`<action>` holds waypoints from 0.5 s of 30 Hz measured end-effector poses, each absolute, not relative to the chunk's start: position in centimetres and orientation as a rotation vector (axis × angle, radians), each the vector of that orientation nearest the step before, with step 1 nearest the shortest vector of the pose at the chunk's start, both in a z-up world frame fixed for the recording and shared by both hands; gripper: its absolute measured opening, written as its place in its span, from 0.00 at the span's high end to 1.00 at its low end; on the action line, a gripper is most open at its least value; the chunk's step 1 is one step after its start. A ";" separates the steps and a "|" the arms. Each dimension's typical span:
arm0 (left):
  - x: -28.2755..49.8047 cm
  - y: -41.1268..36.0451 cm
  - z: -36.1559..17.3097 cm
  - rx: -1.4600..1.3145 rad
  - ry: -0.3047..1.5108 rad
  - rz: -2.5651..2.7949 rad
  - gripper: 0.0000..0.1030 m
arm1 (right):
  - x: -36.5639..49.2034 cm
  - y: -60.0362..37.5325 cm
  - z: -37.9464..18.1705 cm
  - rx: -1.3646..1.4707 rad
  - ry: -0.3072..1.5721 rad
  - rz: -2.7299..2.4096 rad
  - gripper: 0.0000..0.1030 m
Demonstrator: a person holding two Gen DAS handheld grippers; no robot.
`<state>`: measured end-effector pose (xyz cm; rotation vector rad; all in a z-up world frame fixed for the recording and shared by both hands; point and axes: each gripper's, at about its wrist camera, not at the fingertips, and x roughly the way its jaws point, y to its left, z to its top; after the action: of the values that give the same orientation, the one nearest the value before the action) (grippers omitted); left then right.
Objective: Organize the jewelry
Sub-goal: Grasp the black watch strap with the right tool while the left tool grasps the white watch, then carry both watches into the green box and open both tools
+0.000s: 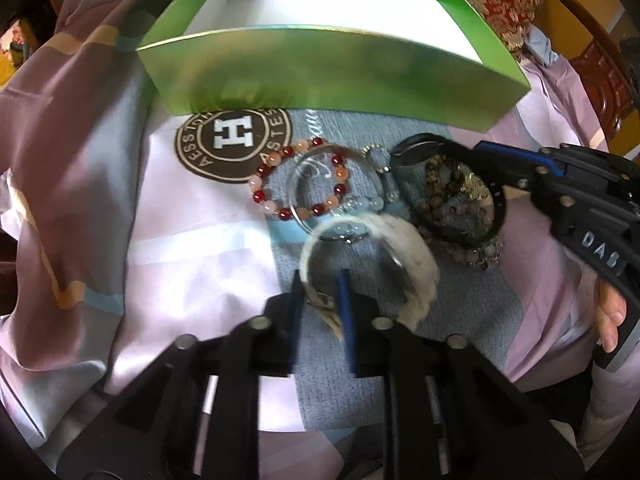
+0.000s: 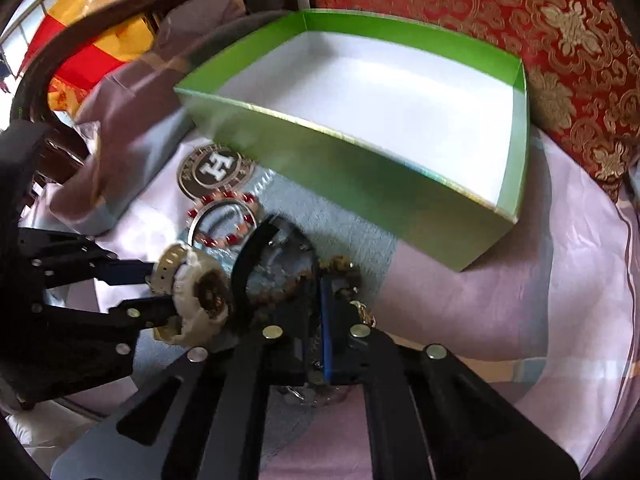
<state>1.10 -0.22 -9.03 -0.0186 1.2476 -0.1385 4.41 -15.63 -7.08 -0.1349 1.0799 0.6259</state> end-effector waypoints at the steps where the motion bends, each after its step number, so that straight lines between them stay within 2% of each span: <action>1: 1.1 -0.1 -8.8 -0.023 1.243 -0.137 0.87 | 4.5 -15.9 -6.9 -0.127 1.074 0.627 0.96; 15: 0.9 1.5 -6.2 -0.035 1.178 -0.118 0.92 | 6.6 -21.2 -4.7 0.012 1.011 0.544 0.96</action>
<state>0.87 1.46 -6.22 -0.0354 1.1785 -0.1178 6.60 -21.16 -4.67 0.0125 1.0113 0.5443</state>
